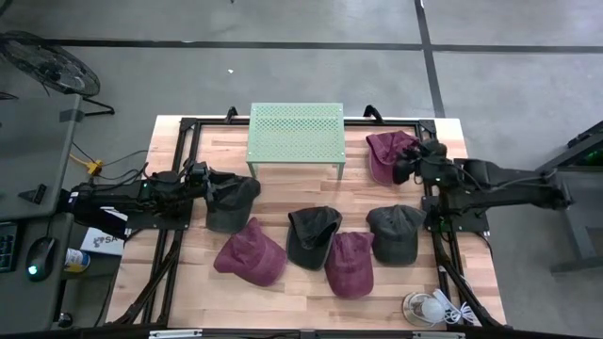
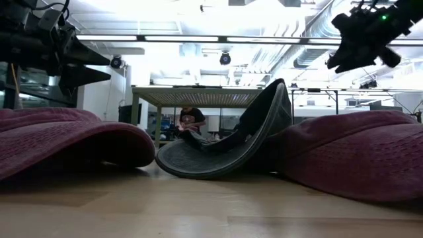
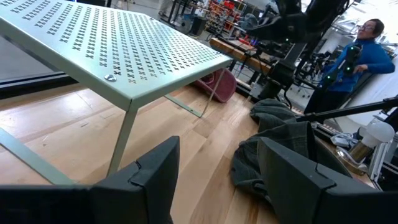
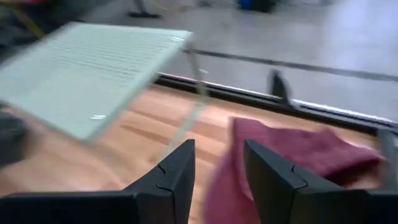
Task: Pick & Place hat
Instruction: Put the top maroon cap on the right side of the shelf
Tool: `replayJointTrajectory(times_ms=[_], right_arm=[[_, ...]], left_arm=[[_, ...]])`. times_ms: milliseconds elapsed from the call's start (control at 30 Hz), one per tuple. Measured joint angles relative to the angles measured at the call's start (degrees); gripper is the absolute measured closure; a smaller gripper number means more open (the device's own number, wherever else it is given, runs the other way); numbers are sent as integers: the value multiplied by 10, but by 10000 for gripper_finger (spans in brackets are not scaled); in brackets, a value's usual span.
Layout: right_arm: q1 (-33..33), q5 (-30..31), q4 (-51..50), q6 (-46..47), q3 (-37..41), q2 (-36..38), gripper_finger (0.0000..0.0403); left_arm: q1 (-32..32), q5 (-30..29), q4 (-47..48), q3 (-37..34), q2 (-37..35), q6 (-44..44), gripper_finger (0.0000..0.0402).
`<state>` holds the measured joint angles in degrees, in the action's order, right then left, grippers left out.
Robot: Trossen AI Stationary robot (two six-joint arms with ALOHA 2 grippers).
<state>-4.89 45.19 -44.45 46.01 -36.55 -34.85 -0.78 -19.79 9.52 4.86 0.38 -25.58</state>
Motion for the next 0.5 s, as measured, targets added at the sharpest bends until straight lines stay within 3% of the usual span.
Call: replayJointTrajectory(times_ms=[200, 333, 500], right_arm=[[-5, 15, -194, 154, -89, -84, 274], [-37, -38, -256, 197, -116, -126, 274], [-100, -123, -273, 184, -121, -148, 274]], left_arm=[[0, 0, 0, 0, 0, 0, 188], [0, 0, 0, 0, 0, 0, 188], [0, 0, 0, 0, 0, 0, 188]])
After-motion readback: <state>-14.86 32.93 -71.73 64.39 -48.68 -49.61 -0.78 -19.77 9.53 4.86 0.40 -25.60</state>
